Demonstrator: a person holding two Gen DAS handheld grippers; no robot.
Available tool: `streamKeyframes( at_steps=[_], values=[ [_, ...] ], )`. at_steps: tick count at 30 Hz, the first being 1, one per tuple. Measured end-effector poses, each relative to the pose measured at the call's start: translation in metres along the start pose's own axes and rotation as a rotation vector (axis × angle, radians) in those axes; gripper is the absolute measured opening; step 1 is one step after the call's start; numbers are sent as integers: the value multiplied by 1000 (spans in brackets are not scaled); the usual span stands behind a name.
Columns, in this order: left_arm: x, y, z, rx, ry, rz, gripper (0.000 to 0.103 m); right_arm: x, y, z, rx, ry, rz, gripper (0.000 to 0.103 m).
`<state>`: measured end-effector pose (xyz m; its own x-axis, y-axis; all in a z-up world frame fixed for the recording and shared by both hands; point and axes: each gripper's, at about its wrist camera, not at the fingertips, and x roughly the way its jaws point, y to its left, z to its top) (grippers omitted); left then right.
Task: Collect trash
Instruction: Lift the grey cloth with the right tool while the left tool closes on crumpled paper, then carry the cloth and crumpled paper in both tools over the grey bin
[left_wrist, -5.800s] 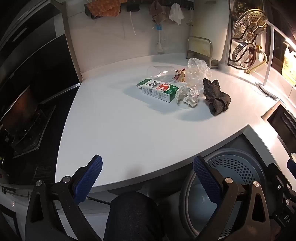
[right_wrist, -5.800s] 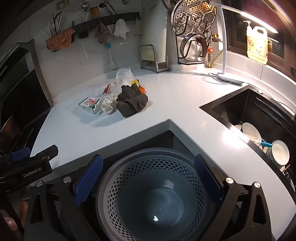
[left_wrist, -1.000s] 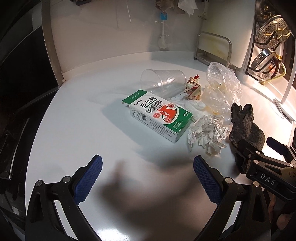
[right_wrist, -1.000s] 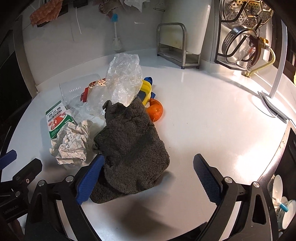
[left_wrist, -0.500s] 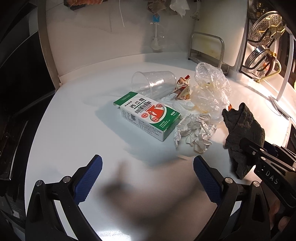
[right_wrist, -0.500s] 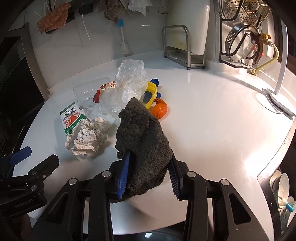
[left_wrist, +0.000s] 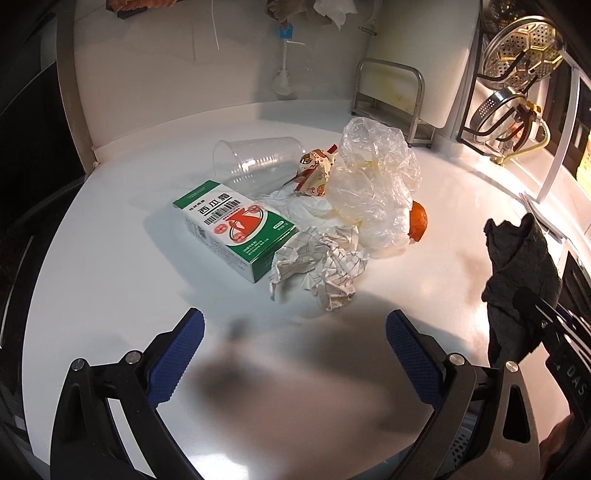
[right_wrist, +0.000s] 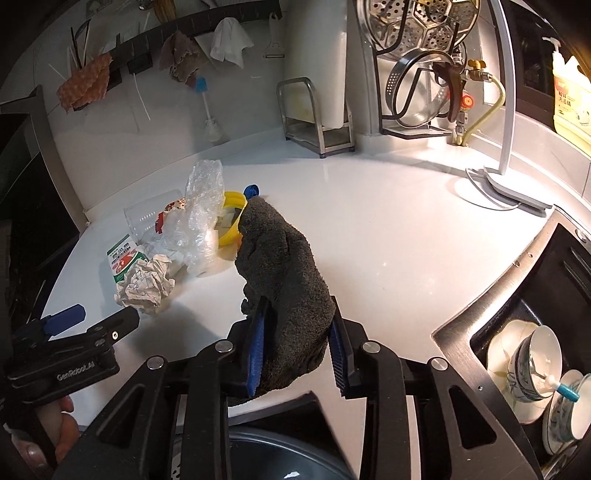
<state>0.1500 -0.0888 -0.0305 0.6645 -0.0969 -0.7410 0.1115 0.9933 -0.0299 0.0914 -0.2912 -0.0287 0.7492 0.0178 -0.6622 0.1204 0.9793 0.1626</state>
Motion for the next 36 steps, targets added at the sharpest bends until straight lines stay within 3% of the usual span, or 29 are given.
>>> streamKeyframes(
  at_steps=[14, 23, 26, 28, 36],
  values=[
    [37, -23, 9, -35, -8, 56, 95, 5, -17, -7, 48, 7, 42, 29],
    [46, -27, 11, -39, 10, 73, 66, 8, -18, -8, 51, 10, 49, 29],
    [45, -26, 11, -36, 5, 72, 51, 8, -18, -8, 52, 10, 50, 29],
    [43, -25, 11, -39, 3, 68, 36, 7, -17, -8, 50, 8, 50, 29],
    [35, -19, 9, -40, -3, 49, 27, 6, -16, -9, 50, 7, 49, 29]
  ],
)
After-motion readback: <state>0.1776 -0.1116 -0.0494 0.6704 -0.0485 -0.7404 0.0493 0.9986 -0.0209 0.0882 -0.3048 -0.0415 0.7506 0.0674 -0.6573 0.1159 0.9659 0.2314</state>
